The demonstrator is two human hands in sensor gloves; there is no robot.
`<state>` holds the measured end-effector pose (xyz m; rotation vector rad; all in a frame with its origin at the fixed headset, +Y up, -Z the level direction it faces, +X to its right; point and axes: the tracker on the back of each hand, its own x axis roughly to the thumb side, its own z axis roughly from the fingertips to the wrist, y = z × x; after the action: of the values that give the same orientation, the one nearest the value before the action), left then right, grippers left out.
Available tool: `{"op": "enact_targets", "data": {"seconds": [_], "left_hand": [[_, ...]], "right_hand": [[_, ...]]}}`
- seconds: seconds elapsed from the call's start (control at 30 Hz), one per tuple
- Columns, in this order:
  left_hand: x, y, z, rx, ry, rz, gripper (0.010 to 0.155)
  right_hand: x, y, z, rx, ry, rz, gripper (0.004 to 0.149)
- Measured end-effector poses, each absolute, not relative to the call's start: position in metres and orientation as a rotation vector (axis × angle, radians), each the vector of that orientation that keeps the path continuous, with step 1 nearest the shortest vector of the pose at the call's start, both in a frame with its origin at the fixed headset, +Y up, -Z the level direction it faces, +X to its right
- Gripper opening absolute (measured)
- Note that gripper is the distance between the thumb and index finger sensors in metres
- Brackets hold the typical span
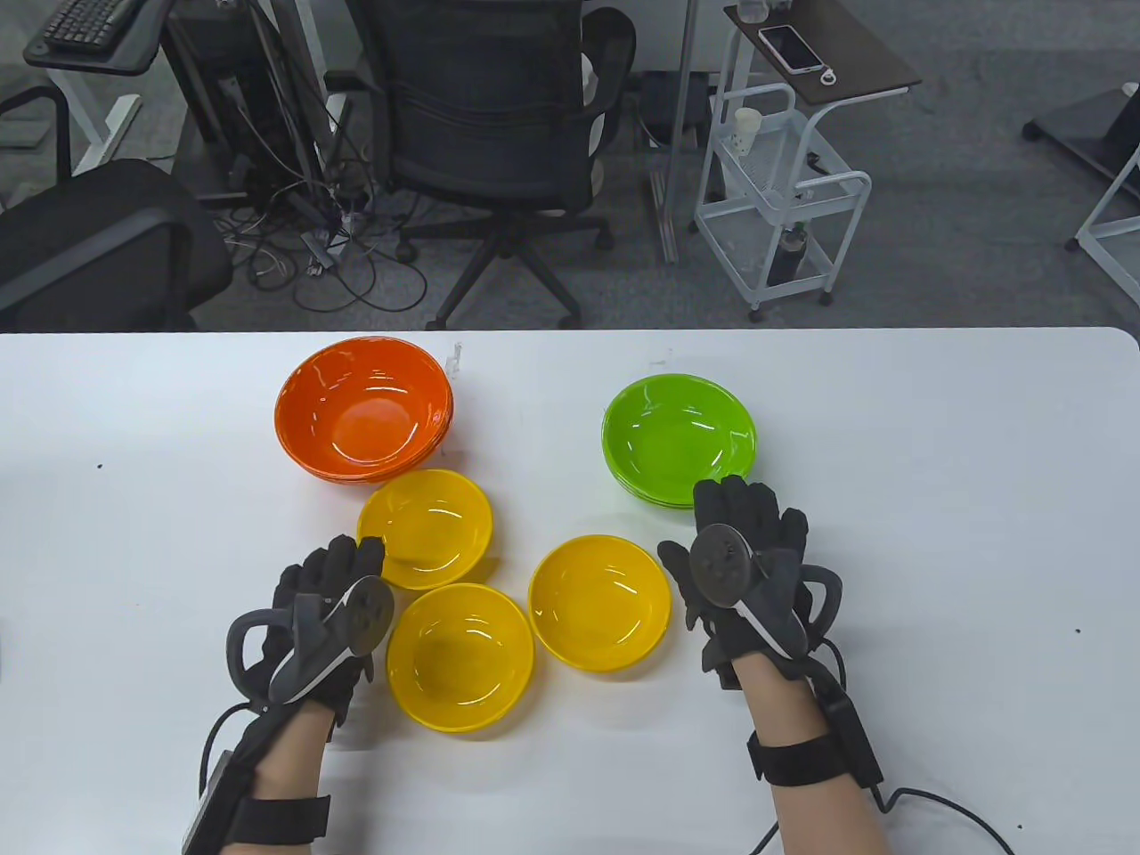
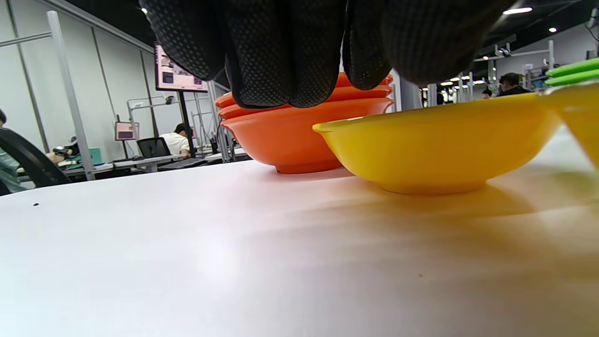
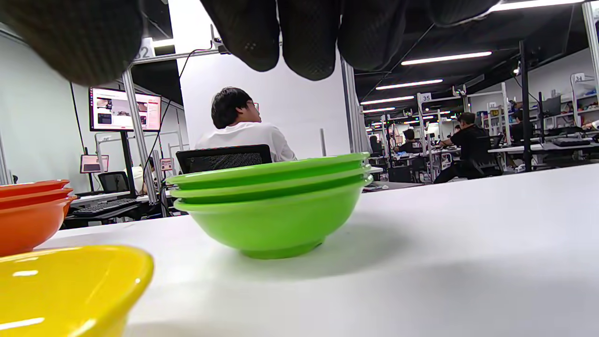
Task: Nest bowls by color group
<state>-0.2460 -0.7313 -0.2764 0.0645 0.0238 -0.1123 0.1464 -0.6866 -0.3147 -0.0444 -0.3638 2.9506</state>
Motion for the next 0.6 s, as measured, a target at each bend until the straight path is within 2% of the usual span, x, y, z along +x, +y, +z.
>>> {"op": "enact_targets", "data": {"seconds": [0.23, 0.6], "left_hand": [[-0.236, -0.74, -0.278, 0.037, -0.088, -0.18, 0.062], [-0.222, -0.747, -0.282, 0.094, -0.108, -0.267, 0.05]], "right_hand": [[0.153, -0.696, -0.313, -0.049, -0.348, 2.945, 0.077], [0.154, -0.696, -0.312, -0.049, -0.346, 2.929, 0.076]]}}
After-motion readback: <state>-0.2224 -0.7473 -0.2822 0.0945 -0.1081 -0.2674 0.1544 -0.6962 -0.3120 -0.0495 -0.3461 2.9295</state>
